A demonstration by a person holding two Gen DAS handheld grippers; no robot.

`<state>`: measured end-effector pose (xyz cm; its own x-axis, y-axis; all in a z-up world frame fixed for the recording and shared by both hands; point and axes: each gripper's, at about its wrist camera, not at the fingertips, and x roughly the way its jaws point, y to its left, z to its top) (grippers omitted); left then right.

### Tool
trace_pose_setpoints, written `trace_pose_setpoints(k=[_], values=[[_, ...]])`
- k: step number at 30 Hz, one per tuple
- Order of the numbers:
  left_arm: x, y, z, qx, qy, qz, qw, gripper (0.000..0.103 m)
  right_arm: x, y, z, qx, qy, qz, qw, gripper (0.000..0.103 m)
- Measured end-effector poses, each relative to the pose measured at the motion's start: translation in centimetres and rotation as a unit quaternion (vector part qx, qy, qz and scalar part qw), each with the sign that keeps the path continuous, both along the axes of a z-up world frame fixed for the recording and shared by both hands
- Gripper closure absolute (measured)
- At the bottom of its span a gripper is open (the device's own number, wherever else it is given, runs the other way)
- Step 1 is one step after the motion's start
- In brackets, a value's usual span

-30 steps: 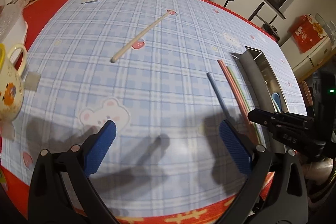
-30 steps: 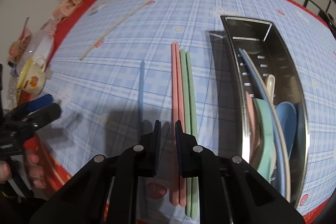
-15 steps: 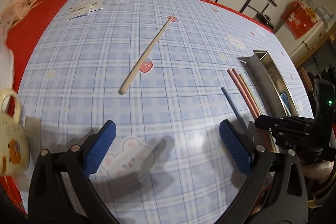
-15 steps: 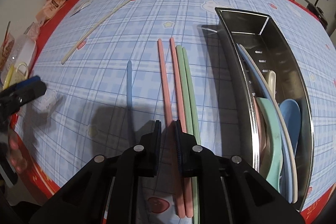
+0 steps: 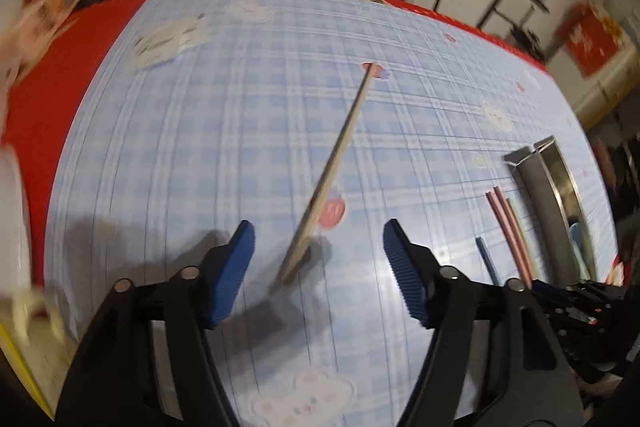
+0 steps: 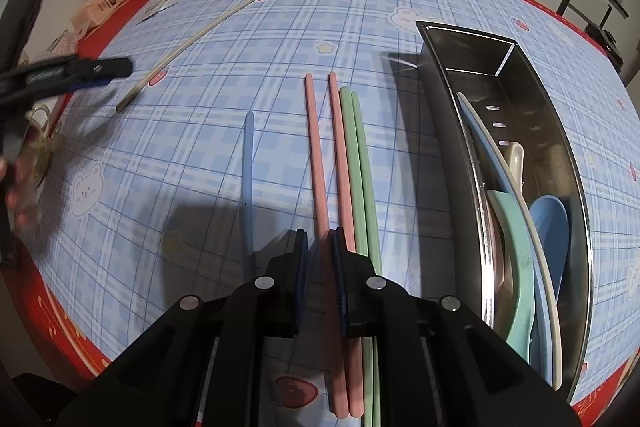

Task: Organize utensils
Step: 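Move the right tool to the pink chopsticks while the left tool approaches the long beige stick, then grasp the long beige stick with the left tool while the right tool grasps a pink chopstick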

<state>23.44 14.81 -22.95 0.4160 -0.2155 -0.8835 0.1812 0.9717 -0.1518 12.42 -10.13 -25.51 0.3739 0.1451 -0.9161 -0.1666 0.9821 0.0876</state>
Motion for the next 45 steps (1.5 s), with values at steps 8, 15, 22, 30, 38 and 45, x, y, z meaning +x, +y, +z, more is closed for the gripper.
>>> trace_pose_setpoints(k=[8,15,22,30,38,45], values=[[3.8,-3.6,-0.9,0.091,-0.019,-0.082,0.9923,0.044,-0.1,-0.3,-0.1,0.009,-0.002,-0.002,1.0,0.089],[5.4,-4.3,-2.7,0.123,-0.008,-0.1,0.9873,0.055,-0.2,-0.3,-0.1,0.012,-0.004,-0.002,1.0,0.09],[5.3,-3.9,-3.0,0.105,-0.021,-0.1,0.9892,0.061,-0.3,-0.1,0.0,0.0,-0.009,0.003,1.0,0.09],[3.5,-5.1,-2.8,0.114,-0.031,-0.113,0.9865,0.093,-0.2,0.0,0.0,-0.006,-0.013,0.007,1.0,0.091],[1.1,-3.1,-2.3,0.048,-0.002,-0.071,0.9963,0.093,-0.2,-0.4,0.0,0.001,-0.014,0.003,1.0,0.095],[-3.6,-1.7,-0.7,-0.046,0.011,-0.028,0.9985,0.093,-0.2,-0.7,0.0,0.016,-0.013,-0.003,1.0,0.096]])
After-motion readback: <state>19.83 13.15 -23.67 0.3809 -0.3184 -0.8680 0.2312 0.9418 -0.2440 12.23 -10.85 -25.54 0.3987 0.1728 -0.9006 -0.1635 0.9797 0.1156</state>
